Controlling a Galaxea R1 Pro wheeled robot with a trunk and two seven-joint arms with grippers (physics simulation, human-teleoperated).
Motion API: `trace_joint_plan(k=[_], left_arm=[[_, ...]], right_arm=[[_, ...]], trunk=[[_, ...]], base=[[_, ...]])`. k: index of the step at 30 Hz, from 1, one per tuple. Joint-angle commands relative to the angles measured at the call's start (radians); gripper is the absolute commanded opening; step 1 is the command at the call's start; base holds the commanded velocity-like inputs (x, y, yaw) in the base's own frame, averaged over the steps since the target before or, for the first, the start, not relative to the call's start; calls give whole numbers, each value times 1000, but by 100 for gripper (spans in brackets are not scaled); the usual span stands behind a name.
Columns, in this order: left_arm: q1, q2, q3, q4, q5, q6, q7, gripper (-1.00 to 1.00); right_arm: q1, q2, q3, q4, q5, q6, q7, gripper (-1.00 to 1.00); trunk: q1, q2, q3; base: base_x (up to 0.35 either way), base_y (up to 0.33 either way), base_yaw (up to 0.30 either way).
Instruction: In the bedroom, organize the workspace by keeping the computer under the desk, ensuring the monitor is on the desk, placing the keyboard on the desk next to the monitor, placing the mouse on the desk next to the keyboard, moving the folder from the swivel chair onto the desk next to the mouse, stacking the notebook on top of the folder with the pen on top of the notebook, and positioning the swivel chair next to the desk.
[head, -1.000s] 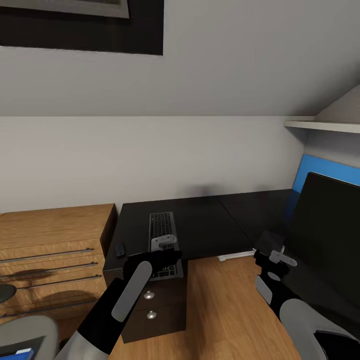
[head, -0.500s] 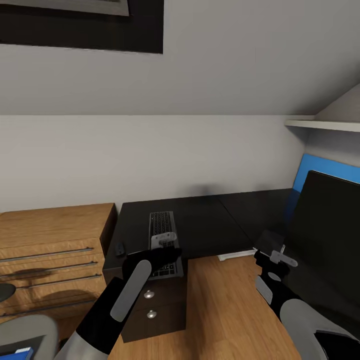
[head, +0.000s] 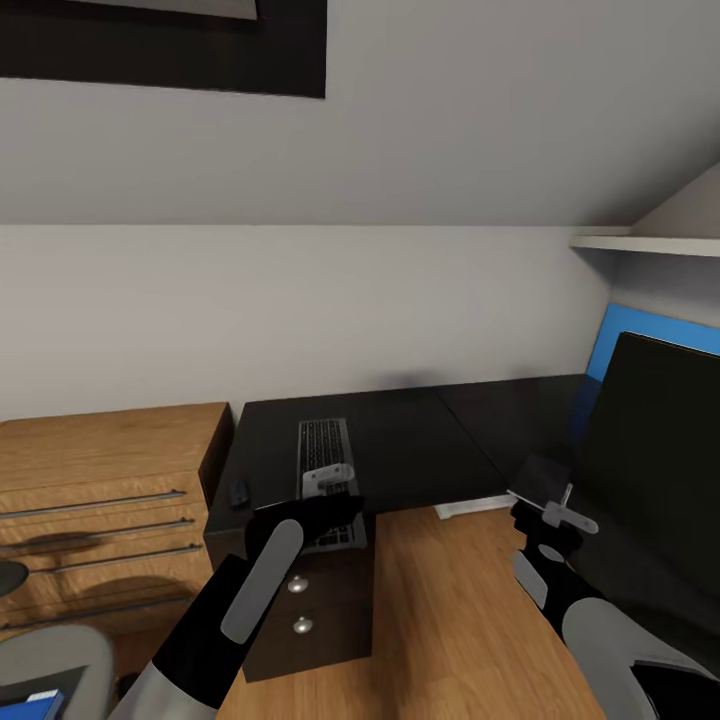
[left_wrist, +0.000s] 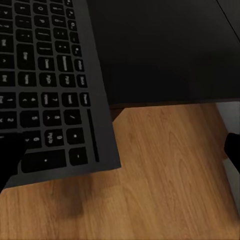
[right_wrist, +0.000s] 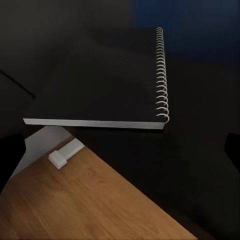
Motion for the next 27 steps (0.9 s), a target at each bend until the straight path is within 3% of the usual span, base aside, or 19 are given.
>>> trace_joint_plan(k=[1, 8, 27], left_arm=[[-1, 0, -1, -1, 11, 0, 11, 100], [-1, 0, -1, 1, 11, 0, 13, 100], [-1, 2, -1, 6, 12, -2, 11, 100]], right_arm=[[-1, -1, 1, 1, -11, -6, 1, 100], [-1, -13, 0, 0, -12, -3, -2, 100], [-1, -15, -12, 0, -15, -3, -14, 100]], trunk=[[4, -8, -4], [31, -57, -26], [31, -57, -26]], base=[[0, 0, 0], [0, 0, 0], [0, 0, 0]])
